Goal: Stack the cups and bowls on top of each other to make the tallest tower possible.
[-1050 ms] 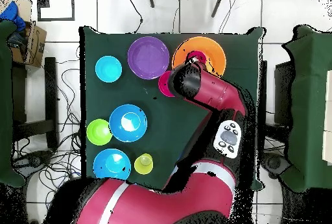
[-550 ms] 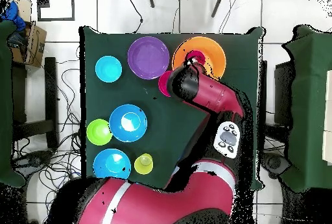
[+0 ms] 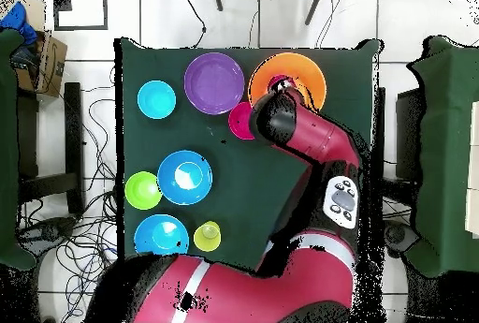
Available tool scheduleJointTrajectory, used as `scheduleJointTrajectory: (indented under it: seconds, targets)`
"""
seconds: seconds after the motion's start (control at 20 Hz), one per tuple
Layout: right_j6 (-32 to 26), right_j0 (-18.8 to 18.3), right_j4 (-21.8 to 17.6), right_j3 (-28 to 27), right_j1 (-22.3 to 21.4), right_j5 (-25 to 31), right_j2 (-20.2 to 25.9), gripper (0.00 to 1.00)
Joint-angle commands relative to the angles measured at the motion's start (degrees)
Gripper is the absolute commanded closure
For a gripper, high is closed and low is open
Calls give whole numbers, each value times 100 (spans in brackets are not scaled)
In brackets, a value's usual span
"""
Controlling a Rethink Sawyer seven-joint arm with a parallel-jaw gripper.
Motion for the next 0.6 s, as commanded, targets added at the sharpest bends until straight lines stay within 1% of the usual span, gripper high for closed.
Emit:
scheduleJointTrajectory:
  seconds: [0.05, 0.2, 0.35, 0.6]
  targets:
    - [373, -98, -260, 196, -114, -143, 837, 0]
    - [317, -120, -250, 191, -132, 26, 854, 0]
    - [212, -132, -235, 139, -150, 366, 844, 0]
    - [115, -153, -233, 103, -239, 638, 892, 0]
